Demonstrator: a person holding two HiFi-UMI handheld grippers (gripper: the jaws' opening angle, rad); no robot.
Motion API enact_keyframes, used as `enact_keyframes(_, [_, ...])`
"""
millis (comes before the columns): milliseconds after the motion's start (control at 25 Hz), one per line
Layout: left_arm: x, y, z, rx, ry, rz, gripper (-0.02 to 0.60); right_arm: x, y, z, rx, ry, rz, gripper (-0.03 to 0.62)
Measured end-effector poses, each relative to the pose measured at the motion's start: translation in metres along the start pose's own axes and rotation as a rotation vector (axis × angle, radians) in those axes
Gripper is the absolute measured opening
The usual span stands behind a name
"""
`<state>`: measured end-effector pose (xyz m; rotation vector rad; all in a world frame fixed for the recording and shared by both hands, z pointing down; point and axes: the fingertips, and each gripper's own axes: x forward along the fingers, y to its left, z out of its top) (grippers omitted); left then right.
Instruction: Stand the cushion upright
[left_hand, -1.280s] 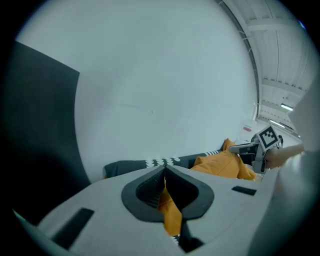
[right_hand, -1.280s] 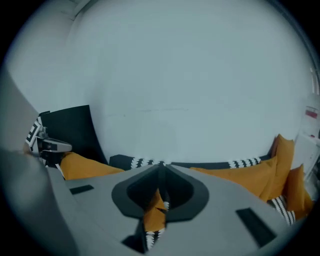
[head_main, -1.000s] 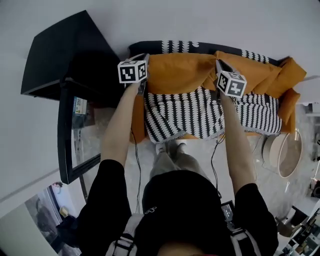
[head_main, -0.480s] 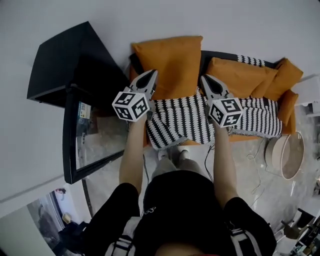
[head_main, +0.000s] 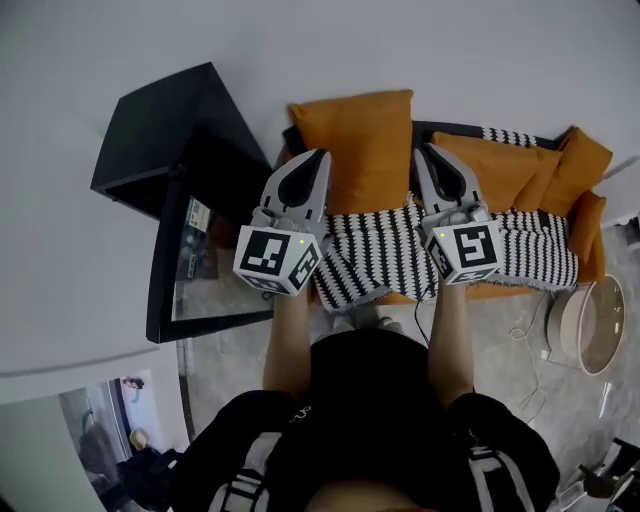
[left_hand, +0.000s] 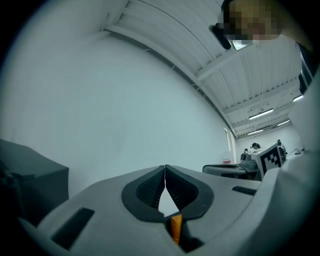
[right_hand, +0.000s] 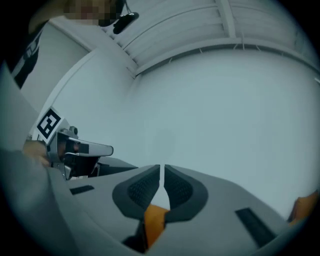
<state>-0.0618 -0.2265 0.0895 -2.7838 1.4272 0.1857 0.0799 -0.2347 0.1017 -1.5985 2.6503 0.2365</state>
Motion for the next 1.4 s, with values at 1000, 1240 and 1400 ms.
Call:
enact_keyframes(1000, [-0.031, -0.021, -0.014, 0.071, 0.031, 0.132, 0.009, -0.034, 0.022, -0.027, 0.042, 0.093, 0.048, 0.009])
enact_keyframes(1240, [-0.031, -0.015, -0.023, 0.056, 0.058, 0.141, 0.009, -0.033, 0.023, -0.032, 0.061, 0.098, 0.052, 0.009])
enact_keyframes(1400, [-0.030, -0.009, -0.029, 0.059, 0.078, 0.151, 0.009, -0.028, 0.026, -0.035, 0.061, 0.098, 0.064, 0.009])
